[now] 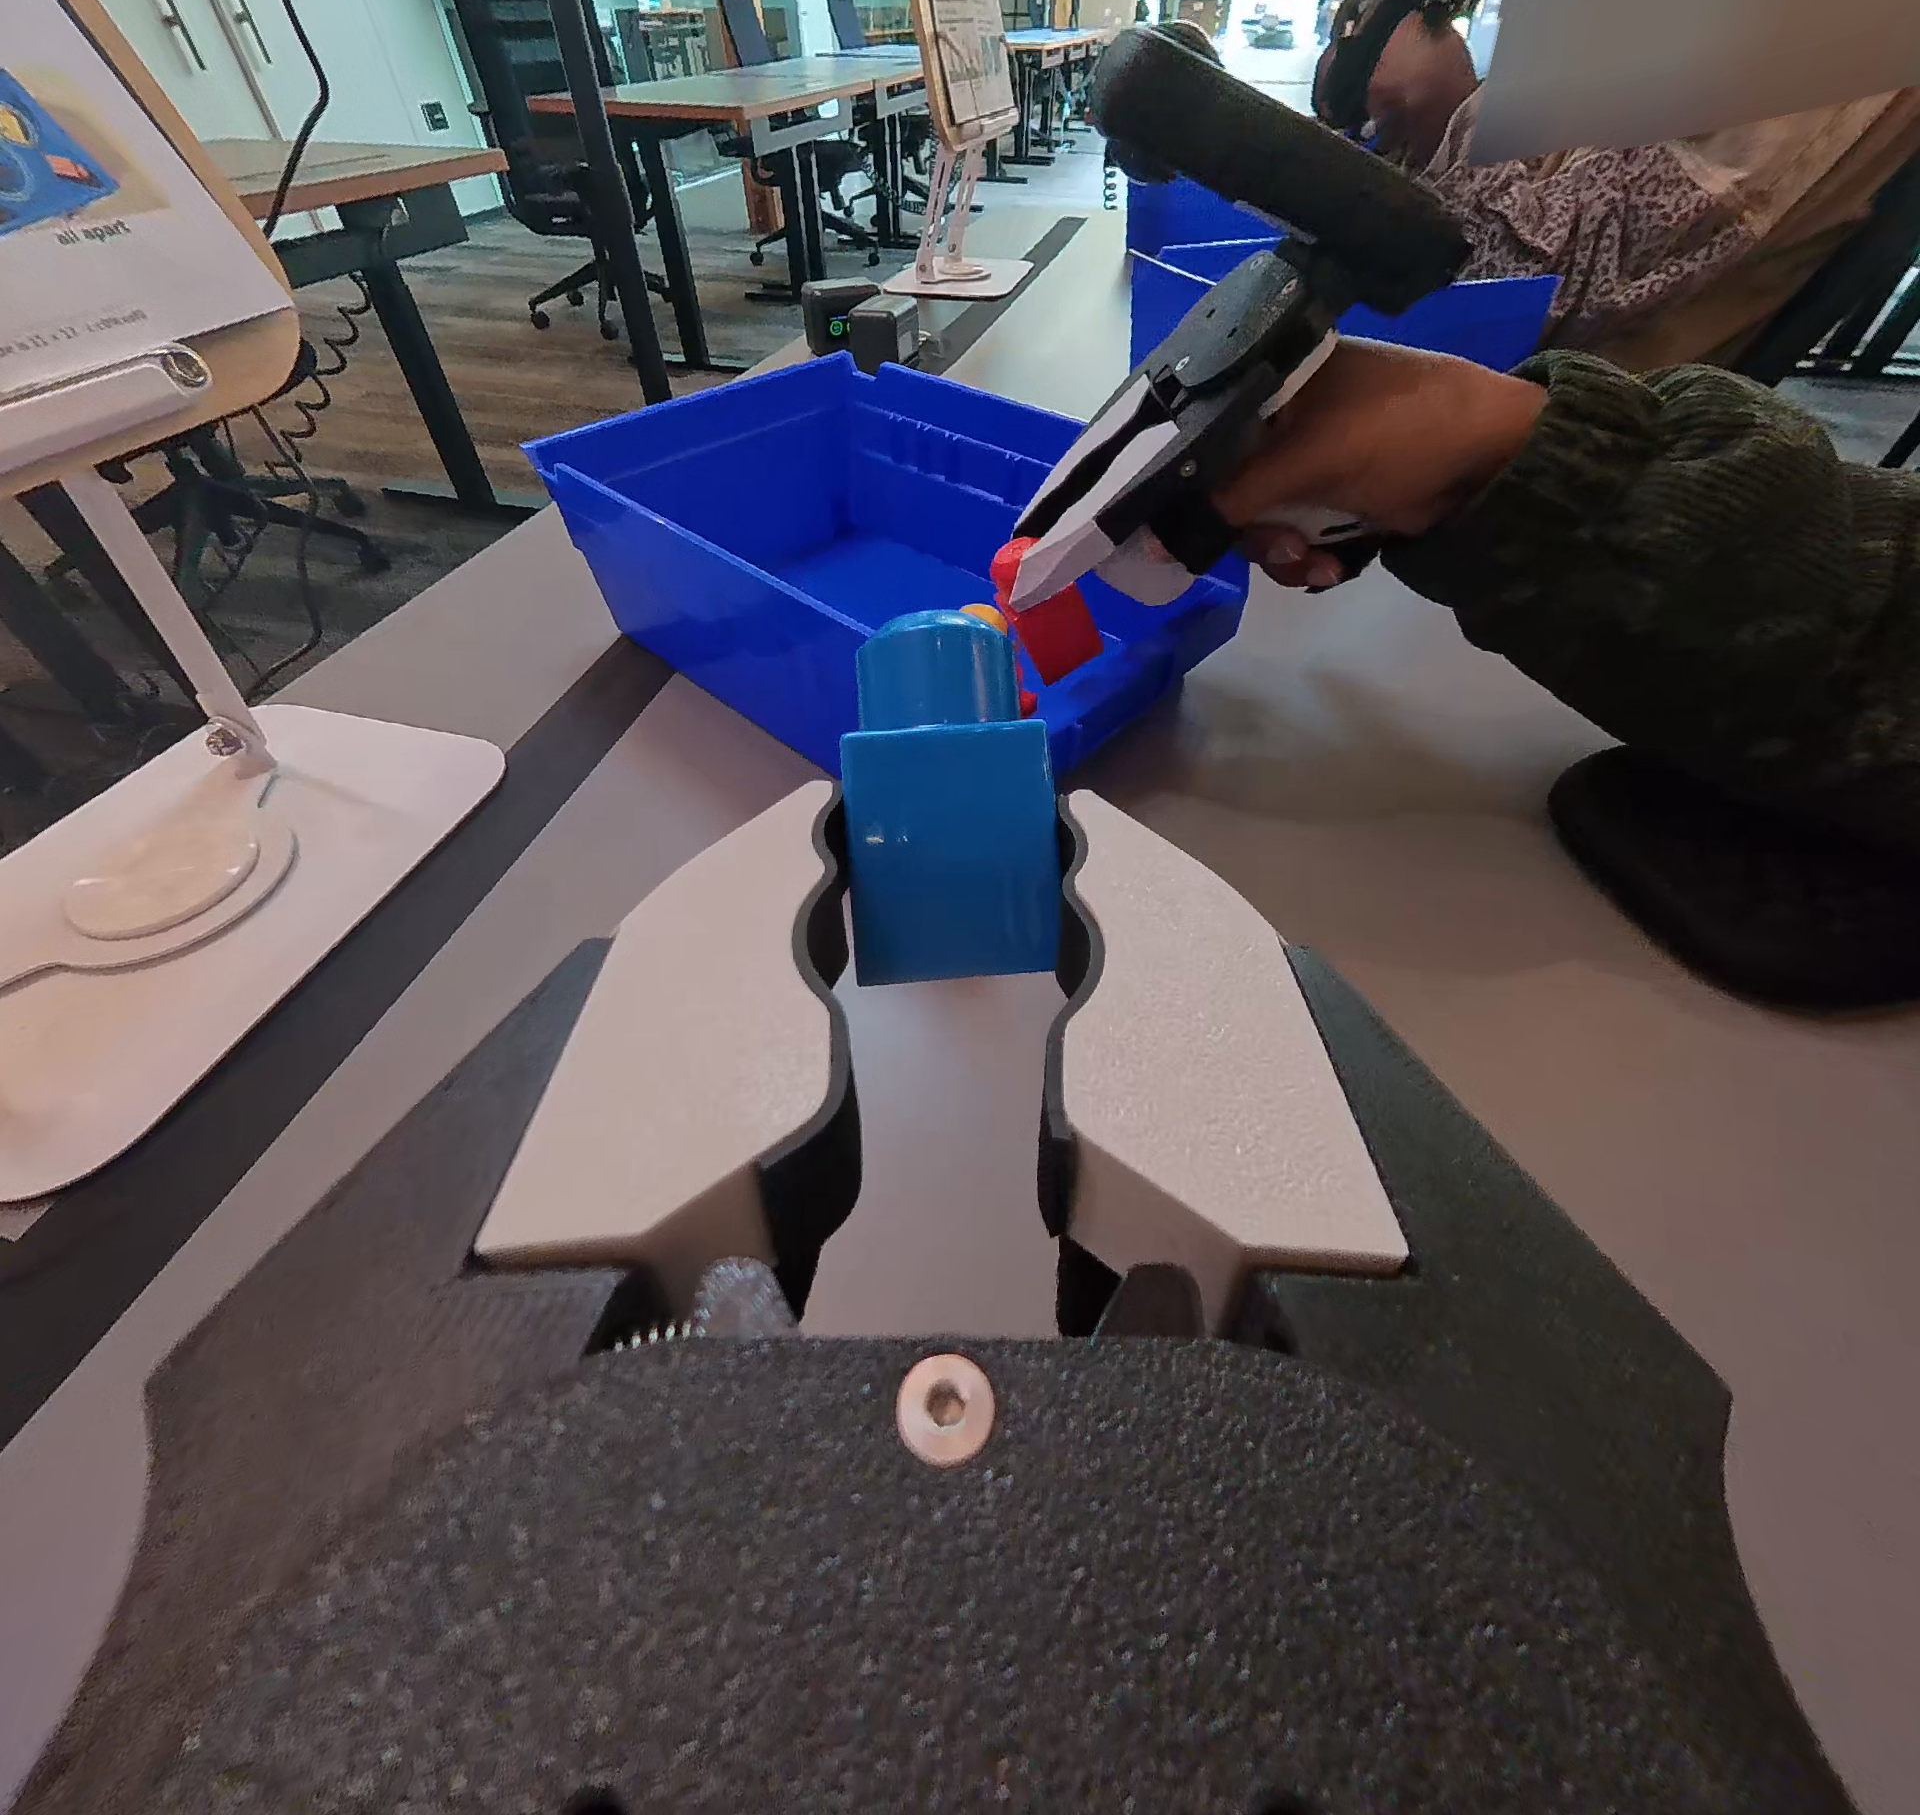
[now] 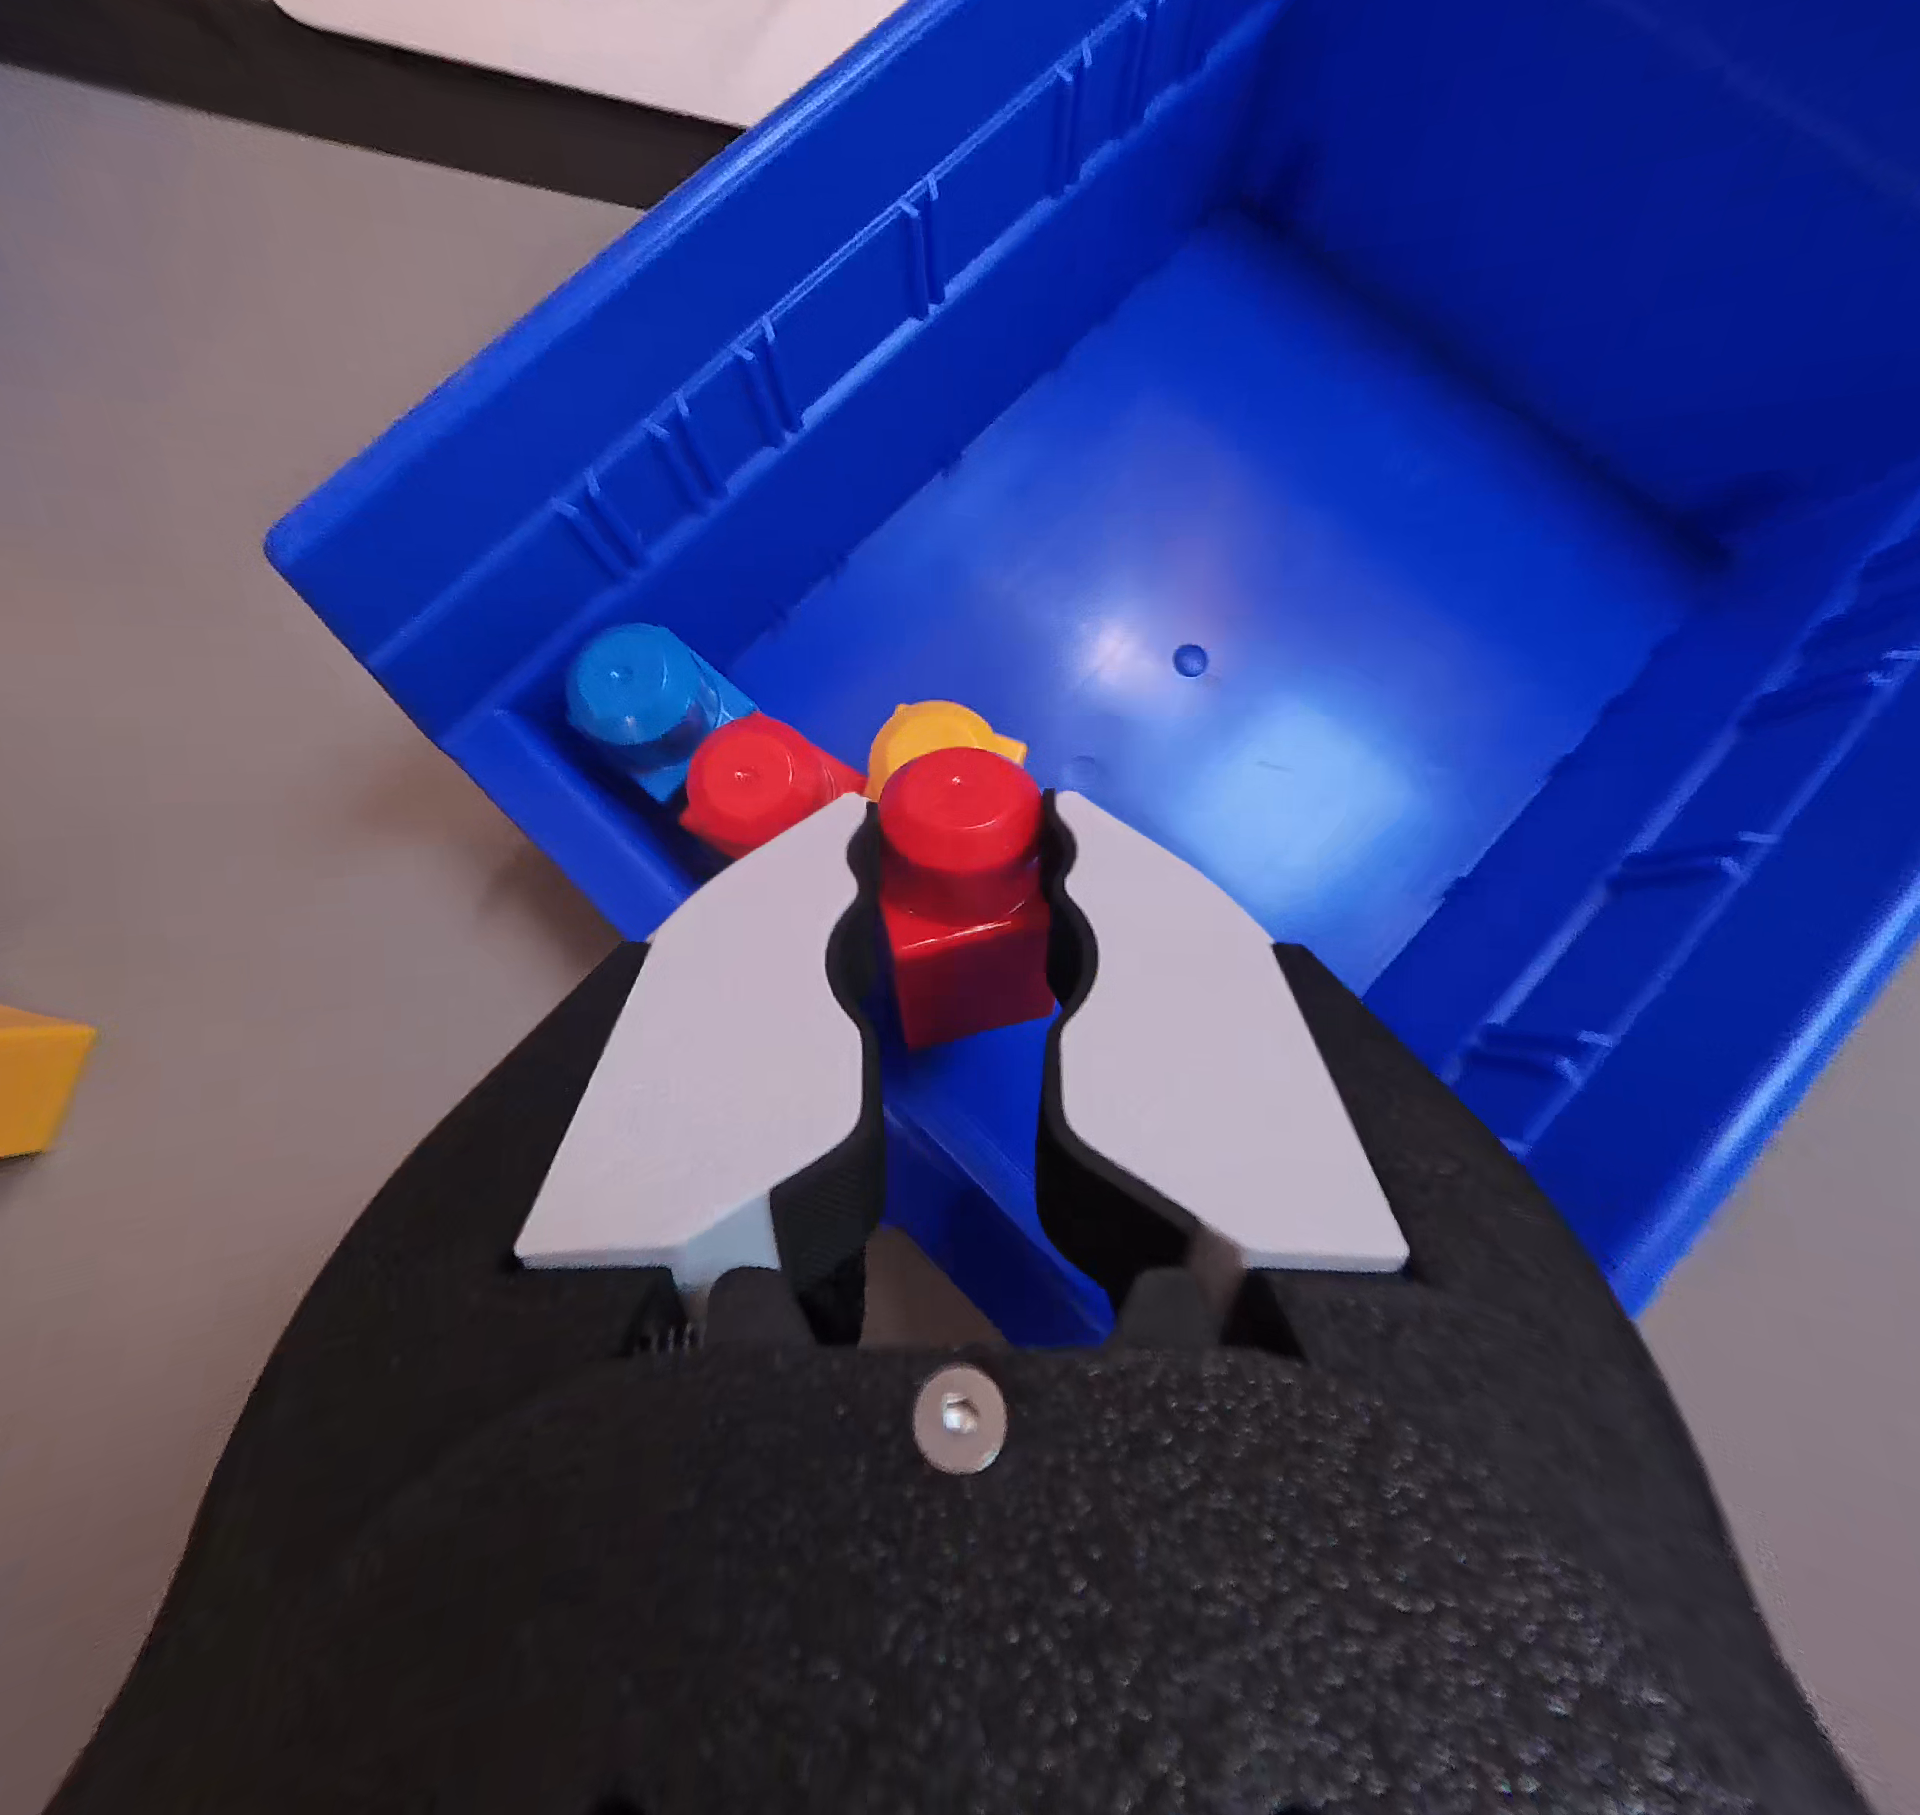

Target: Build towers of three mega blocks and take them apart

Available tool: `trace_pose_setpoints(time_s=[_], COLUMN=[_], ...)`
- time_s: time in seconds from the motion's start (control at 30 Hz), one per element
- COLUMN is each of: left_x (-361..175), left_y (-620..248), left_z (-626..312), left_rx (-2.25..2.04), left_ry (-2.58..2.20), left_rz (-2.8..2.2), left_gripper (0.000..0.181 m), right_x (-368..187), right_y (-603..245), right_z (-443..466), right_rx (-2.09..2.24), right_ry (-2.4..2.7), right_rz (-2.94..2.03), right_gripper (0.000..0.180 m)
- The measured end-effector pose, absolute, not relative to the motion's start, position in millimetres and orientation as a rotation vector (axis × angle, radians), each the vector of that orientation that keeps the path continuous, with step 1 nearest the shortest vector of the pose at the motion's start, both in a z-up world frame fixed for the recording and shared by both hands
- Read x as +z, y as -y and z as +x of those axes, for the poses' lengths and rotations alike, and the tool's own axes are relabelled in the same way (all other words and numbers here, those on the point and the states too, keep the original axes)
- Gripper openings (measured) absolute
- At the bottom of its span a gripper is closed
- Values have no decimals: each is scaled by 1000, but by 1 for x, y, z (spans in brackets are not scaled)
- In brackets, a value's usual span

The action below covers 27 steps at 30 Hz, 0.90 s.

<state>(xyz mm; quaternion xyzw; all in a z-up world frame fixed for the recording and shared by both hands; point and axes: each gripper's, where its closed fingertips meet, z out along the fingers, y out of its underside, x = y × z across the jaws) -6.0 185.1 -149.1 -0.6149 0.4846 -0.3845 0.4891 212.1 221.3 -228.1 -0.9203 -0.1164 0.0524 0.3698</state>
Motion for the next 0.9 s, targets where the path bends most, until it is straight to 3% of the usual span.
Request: trace_pose_setpoints(time_s=[0.5,0.67,0.9], left_x=[-152,-153,-162], left_y=[-187,-180,-146], left_z=[-7,4,42], left_rx=[-939,-947,-959], left_ry=[-1174,-1214,-1392], left_rz=[-1502,-1494,-1436], left_gripper=[36,36,37], right_x=[-255,-209,-132], right_y=[-197,-210,-157], right_z=[215,201,71], right_rx=[130,103,778], right_ry=[406,484,898], right_rz=[-2550,-2297,-1746], right_gripper=[39,39,44])
